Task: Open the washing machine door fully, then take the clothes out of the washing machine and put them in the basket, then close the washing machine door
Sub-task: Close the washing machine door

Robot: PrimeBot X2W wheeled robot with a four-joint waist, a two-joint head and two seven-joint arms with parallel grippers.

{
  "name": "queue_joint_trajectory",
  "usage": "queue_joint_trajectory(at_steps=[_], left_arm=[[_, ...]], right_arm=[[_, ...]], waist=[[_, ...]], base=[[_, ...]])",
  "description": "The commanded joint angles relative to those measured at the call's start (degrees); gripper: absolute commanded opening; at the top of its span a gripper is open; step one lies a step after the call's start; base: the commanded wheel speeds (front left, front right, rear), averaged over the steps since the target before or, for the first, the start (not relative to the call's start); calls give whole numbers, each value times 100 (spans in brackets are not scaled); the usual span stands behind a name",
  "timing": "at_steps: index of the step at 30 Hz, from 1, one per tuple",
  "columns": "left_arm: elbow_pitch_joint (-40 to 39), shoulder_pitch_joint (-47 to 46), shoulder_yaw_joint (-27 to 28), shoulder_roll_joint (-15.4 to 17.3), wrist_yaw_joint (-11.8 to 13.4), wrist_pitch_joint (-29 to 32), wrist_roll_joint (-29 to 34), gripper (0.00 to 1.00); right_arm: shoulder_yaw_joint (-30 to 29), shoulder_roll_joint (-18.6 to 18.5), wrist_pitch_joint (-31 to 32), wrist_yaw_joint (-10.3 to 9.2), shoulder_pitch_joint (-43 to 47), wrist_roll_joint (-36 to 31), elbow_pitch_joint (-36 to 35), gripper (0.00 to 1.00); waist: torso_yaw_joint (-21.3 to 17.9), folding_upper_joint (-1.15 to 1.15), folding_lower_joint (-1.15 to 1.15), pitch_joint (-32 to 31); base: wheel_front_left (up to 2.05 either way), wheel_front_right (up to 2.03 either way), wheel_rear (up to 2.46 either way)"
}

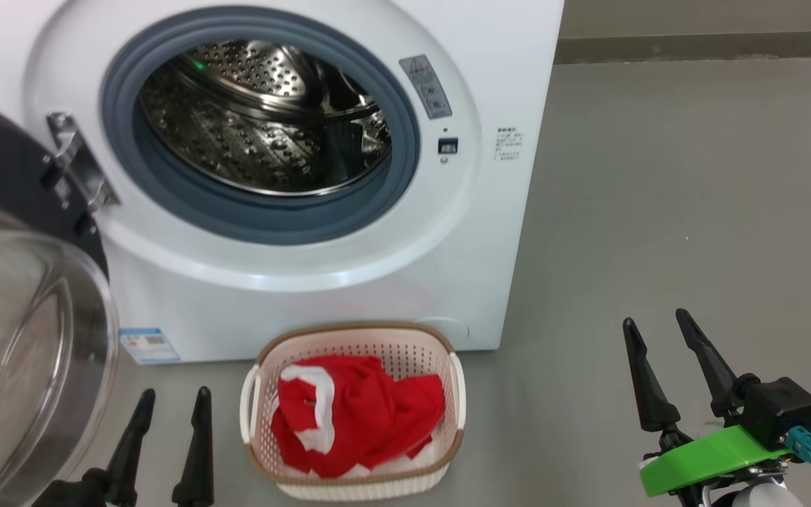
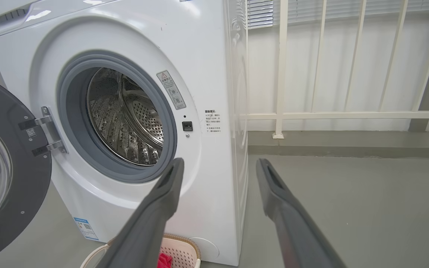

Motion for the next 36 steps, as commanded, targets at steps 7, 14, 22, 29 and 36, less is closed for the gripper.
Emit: queue_joint_trajectory(at_steps=[7,14,22,29,36], left_arm=[[-106,-88,193,93,-32,-53,70,100],[-46,-68,246,42,-32,-53,184,100],[-40,-78,323,-17,-32,-53,228,100],[-152,-82,434,-67,-31,-53,340,100],[-246,-35,498,-102,1,-54,384,100]], right_arm=[[113,-22,-36,43,-83,80,-100,100],[137,-22,-36,43,-43,76,-99,100],[112,-22,-36,43,25,82,-104,100],[154,-22,-36,43,36,92,-123,100],[244,-22,-36,43,1,127,-164,100]], waist=[[105,0,0,-58],[206,0,0,-86],[490,0,0,-95],[928,0,0,-70],[1542,0,0,-53]], base=[[-126,126,0],[-32,32,0],[0,0,0],[0,0,0],[0,0,0]])
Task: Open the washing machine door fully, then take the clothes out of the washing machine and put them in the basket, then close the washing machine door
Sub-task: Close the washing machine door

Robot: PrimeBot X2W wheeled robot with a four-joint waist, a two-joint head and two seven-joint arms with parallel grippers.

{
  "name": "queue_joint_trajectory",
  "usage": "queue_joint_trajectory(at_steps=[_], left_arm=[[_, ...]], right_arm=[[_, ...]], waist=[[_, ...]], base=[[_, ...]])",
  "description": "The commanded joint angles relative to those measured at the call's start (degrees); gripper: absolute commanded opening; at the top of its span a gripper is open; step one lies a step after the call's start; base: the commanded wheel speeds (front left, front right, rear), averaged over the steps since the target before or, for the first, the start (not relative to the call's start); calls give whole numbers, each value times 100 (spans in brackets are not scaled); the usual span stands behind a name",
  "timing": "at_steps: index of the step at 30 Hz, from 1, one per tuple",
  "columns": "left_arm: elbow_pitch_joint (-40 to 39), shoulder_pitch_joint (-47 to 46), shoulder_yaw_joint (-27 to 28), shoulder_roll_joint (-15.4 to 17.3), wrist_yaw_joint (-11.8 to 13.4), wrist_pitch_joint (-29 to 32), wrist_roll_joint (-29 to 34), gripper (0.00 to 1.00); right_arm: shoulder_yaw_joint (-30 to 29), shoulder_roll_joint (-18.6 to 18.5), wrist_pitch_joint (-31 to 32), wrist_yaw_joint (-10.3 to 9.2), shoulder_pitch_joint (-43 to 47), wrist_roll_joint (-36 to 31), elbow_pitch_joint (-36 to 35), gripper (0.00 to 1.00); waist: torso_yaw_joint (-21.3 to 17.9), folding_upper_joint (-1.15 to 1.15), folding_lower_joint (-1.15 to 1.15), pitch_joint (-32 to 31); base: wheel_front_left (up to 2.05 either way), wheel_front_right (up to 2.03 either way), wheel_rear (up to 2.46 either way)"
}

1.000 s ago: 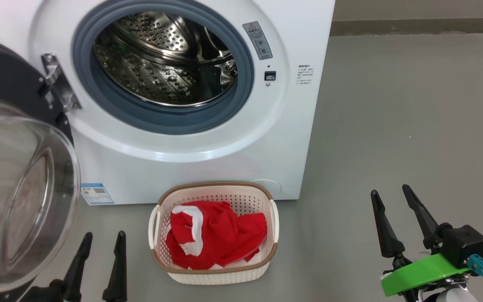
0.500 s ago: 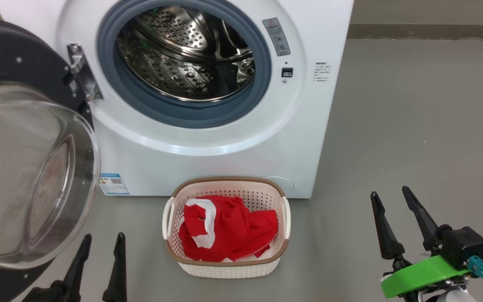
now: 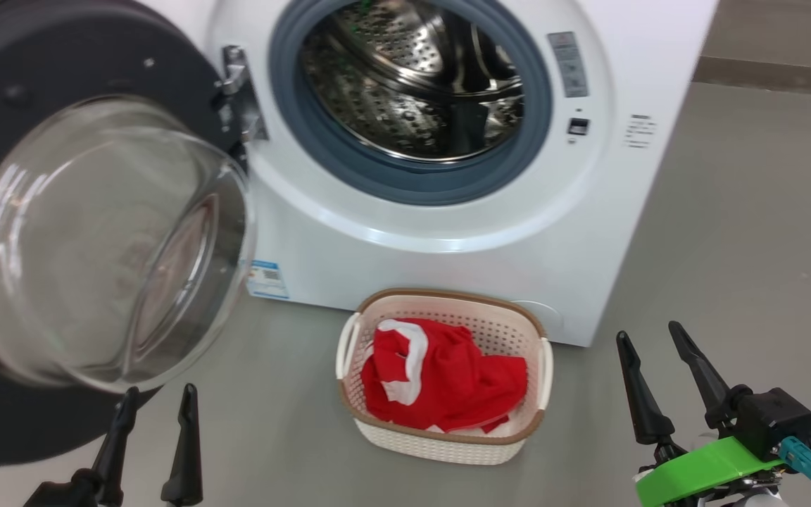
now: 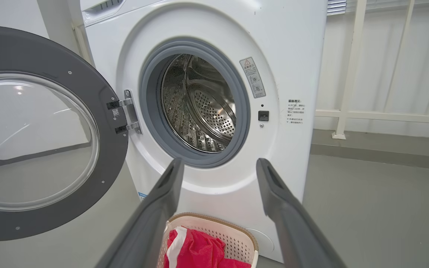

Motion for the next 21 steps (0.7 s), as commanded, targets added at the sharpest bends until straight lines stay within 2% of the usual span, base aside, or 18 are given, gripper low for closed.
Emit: queue_joint_trajectory(at_steps=[1,10,21], left_arm=[[-185,-39,221,28,-1,-54,66,100],[-200,-11,244,18,61,-54,64,100],[-235,50,214,17,185,-54,47,100]], right_arm=[[173,-22,-36,43,-134,120,-166,100],[243,-22,-36,43,-143,120,-163,100],[351,-22,-36,43,-117,139,-171,100]], waist=[[380,0,0,10],[1010,0,0,-23],[1430,0,0,-95]], base=[[0,0,0],[0,0,0],[0,0,0]])
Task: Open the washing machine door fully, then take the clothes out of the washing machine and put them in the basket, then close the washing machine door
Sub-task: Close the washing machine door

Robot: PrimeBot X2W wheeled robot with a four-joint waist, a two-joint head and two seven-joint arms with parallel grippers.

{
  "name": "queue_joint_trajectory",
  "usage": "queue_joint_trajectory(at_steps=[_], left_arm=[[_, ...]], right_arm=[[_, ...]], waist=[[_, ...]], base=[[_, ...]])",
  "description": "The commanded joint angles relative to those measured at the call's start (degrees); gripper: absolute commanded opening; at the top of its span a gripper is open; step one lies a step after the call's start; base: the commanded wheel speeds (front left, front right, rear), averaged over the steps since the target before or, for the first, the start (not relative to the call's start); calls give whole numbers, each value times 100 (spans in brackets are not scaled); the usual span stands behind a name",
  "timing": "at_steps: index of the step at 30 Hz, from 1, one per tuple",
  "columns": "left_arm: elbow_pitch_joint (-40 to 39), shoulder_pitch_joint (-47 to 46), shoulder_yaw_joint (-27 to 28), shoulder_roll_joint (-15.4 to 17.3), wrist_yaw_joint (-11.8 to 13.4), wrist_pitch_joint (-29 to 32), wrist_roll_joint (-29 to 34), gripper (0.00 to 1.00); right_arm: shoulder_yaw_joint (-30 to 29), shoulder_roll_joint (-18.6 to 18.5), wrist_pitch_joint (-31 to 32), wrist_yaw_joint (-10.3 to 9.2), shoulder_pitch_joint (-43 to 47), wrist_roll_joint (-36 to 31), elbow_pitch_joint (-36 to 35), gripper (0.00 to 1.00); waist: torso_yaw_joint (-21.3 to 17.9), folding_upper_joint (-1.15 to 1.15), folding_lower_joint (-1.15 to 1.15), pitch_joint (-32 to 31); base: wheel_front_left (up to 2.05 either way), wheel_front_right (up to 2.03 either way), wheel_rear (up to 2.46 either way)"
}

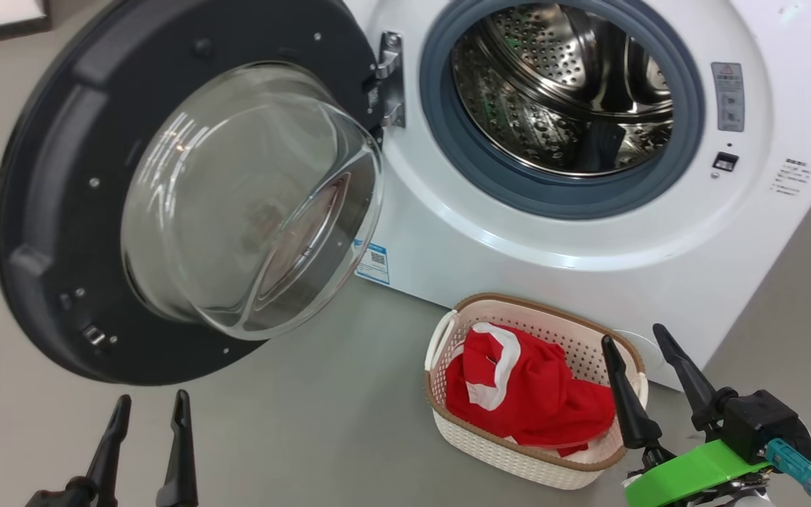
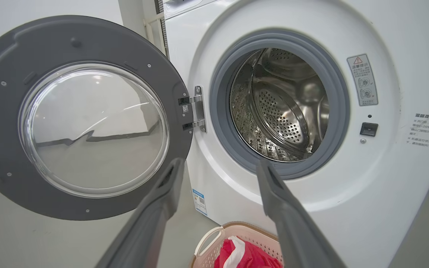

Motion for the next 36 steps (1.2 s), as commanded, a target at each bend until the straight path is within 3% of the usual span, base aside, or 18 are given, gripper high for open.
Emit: queue_joint_trajectory(at_steps=[1,20,21,22,28,31,36], left_arm=[[-174,-58,173,31,31,-54,39,100],[-194,38,202,30,139,-54,73,100],[-150,49,188,30,137,-54,53,85],[-113,46,170,30,136,-54,59,0],[-263,-349,233,90,156,-54,139,0],[-612,-1044,511,218,265,-54,92,0],[-698,-2160,922,663,447,-15,80,0]], right_arm=[[171,-22,-36,43,-114,140,-152,100],[314,-22,-36,43,-85,186,-59,100],[324,-22,-36,43,-81,188,-56,100],[331,-22,-36,43,-77,190,-55,100],[321,-22,-36,43,-36,171,-49,100],[301,-22,-36,43,-12,141,-44,100],[310,-22,-36,43,11,147,2,100]], waist=[[95,0,0,-33],[45,0,0,-150],[31,0,0,-156],[19,0,0,-157],[-14,0,0,-160],[-14,0,0,-155],[-53,0,0,-182]], base=[[0,0,0],[0,0,0],[0,0,0],[0,0,0],[0,0,0],[0,0,0],[0,0,0]])
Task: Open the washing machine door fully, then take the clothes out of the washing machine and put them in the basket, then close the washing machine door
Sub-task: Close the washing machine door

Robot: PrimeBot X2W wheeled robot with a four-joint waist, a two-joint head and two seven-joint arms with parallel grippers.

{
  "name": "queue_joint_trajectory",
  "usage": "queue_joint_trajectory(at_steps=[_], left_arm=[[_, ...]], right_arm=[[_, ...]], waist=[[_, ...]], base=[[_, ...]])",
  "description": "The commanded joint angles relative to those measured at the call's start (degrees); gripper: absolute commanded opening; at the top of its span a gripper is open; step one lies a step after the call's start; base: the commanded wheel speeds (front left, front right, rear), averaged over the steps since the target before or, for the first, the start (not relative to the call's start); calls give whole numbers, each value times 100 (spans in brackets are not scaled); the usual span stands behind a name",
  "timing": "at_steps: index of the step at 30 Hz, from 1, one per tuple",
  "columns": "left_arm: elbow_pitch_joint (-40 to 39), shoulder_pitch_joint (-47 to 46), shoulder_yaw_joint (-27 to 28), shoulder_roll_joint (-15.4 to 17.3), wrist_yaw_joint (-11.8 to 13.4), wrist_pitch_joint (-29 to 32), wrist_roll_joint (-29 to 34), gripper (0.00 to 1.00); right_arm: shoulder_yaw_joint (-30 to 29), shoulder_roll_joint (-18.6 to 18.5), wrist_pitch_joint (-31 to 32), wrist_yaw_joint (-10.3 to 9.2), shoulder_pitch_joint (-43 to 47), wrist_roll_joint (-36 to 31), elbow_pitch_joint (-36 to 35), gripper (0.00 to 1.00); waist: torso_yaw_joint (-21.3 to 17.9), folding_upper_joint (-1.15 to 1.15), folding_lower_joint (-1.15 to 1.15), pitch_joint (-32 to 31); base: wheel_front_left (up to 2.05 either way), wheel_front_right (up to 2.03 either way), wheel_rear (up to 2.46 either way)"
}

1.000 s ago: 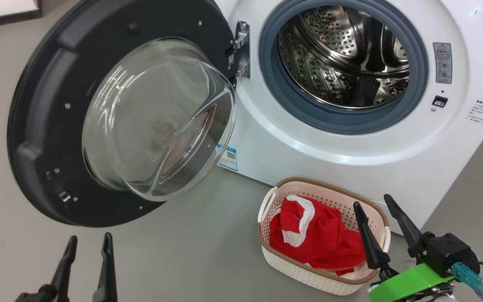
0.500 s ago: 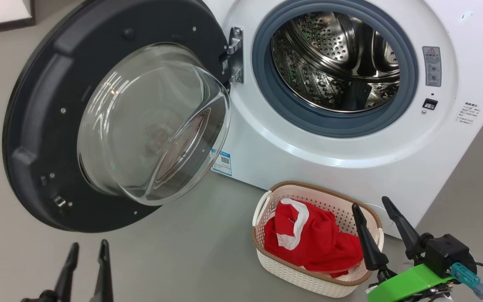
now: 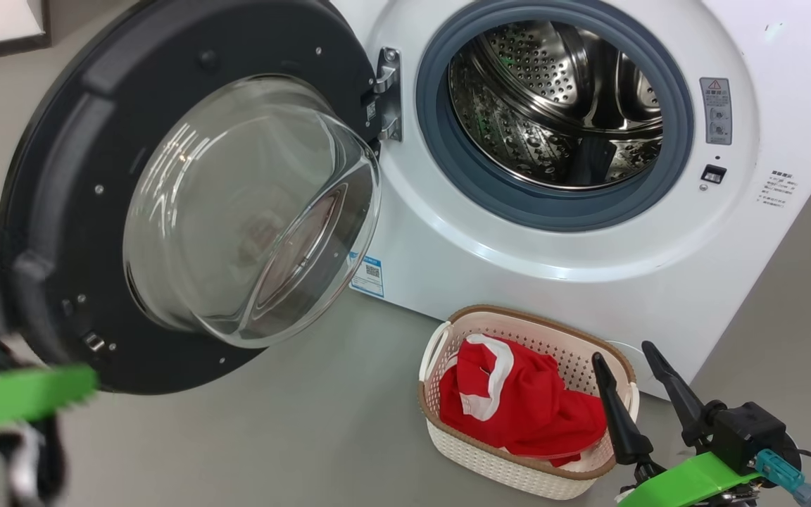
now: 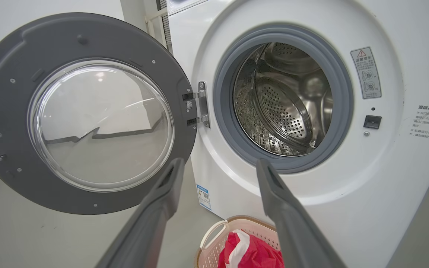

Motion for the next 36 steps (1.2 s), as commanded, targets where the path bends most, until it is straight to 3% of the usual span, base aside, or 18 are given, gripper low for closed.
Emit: queue_joint_trajectory(at_steps=[1,5,9,15,19,27,36], left_arm=[[-11,-549,356,337,77,80,-24,0],[725,-1430,943,729,292,638,-534,0],[1938,-2185,1485,1116,401,1132,-1125,0],[3947,-3184,2303,1187,571,2294,-2464,0],[4843,-3582,2527,1334,672,3134,-2949,0],[5575,-3936,2699,1524,586,4161,-3445,0],[5862,-3879,2472,1516,322,4872,-3480,0]], right_arm=[[155,-22,-36,43,-93,-16,-116,100],[180,-22,-36,43,-103,-40,-87,100],[170,-22,-36,43,-116,-69,-78,100],[158,-22,-36,43,-89,-138,-72,100],[201,-22,-36,43,-107,-190,-63,100],[229,-22,-36,43,-122,-258,-46,100],[255,-22,-36,43,-120,-271,-24,100]], waist=[[-26,0,0,-18],[-126,0,0,-54],[-223,0,0,-58],[-304,0,0,-28],[-381,0,0,25],[-491,0,0,89],[-495,0,0,79]], base=[[0,0,0],[0,0,0],[0,0,0],[0,0,0],[0,0,0],[0,0,0],[0,0,0]])
